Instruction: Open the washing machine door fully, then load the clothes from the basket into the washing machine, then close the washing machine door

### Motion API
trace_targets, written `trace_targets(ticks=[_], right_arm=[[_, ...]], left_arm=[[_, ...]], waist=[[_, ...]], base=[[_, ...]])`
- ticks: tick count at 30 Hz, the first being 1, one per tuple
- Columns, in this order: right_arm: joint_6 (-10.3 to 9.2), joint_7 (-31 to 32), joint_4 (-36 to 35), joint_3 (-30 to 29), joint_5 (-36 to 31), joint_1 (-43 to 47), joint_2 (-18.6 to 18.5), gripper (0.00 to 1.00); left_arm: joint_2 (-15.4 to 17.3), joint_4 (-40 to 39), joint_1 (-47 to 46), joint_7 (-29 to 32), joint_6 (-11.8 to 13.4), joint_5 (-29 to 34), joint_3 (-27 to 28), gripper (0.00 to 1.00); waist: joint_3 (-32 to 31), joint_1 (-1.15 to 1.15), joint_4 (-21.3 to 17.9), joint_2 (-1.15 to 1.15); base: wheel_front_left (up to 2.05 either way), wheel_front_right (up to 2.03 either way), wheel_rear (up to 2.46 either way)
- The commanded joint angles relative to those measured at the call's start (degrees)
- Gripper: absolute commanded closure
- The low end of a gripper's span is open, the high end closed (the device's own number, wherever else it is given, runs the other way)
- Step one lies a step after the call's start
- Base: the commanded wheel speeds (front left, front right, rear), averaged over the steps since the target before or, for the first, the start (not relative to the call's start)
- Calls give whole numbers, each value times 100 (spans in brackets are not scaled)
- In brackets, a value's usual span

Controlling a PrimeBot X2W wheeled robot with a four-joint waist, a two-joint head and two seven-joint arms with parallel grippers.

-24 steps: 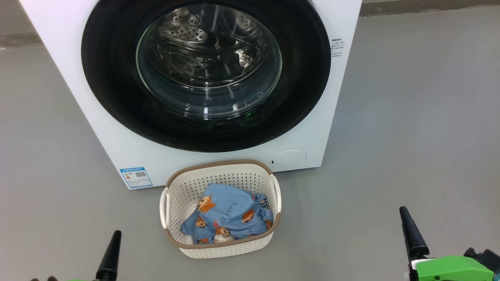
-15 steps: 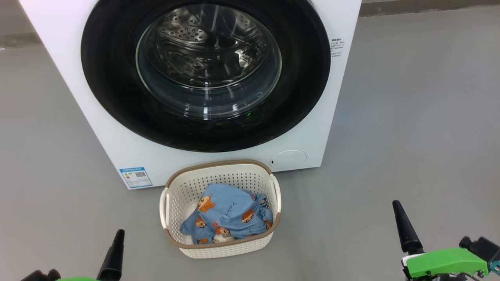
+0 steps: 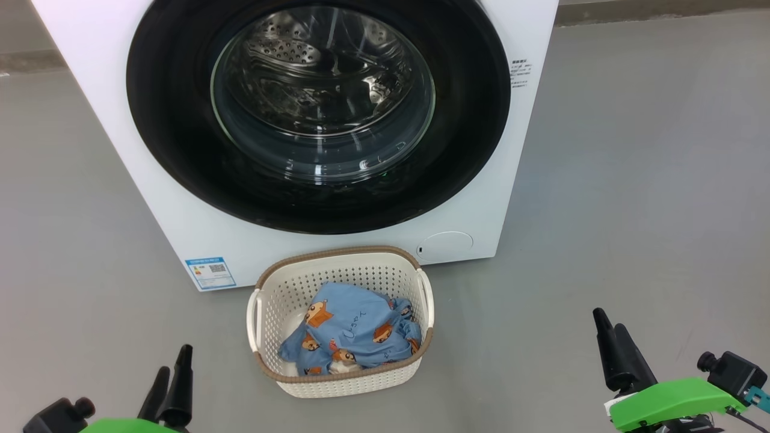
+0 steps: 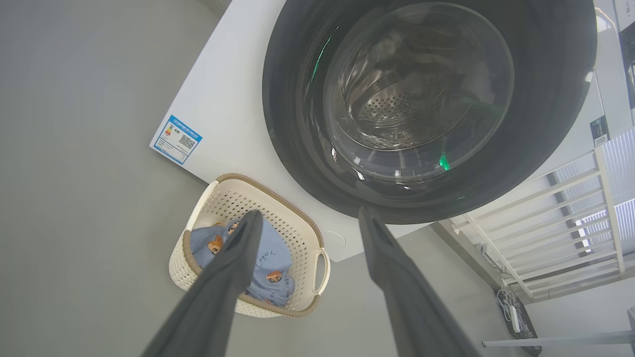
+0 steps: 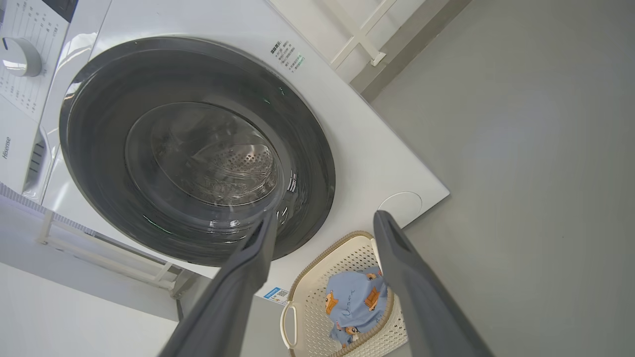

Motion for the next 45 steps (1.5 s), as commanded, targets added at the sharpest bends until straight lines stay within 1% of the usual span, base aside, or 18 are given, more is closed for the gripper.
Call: trace_targets(ticks=[1,6,7,12,24,32,45], right_arm=[[-3,-90,-162,120,-266,-301,-54,0],[-4,-174,-156,175,-771,-330,-71,0],[-4,-174,-156,175,-771,-330,-71,0],[-4,-258,-101,192,-1261,-359,-72,0],[-4,-458,-121,161,-2288,-416,-23,0],[-5,-592,-1,120,-2768,-498,42,0],[-6,-826,16,169,-3989,-586,50,0]], left_arm=[[182,-200,-259,-88,-32,243,74,0],[220,-198,-253,-172,-35,601,71,0],[220,-198,-253,-172,-35,601,71,0],[318,-245,-259,-257,-38,1092,8,0],[392,-393,-212,-459,-44,2033,26,0],[420,-467,-184,-593,-49,2503,117,0],[560,-457,-163,-829,-56,3369,91,0]], waist=[[3,0,4,0],[0,0,0,0],[0,0,0,0],[-13,0,2,0],[-22,0,7,0],[-37,0,-25,0],[-69,0,-41,0]], base=[[0,0,0],[0,0,0],[0,0,0],[0,0,0],[0,0,0],[0,0,0],[0,0,0]])
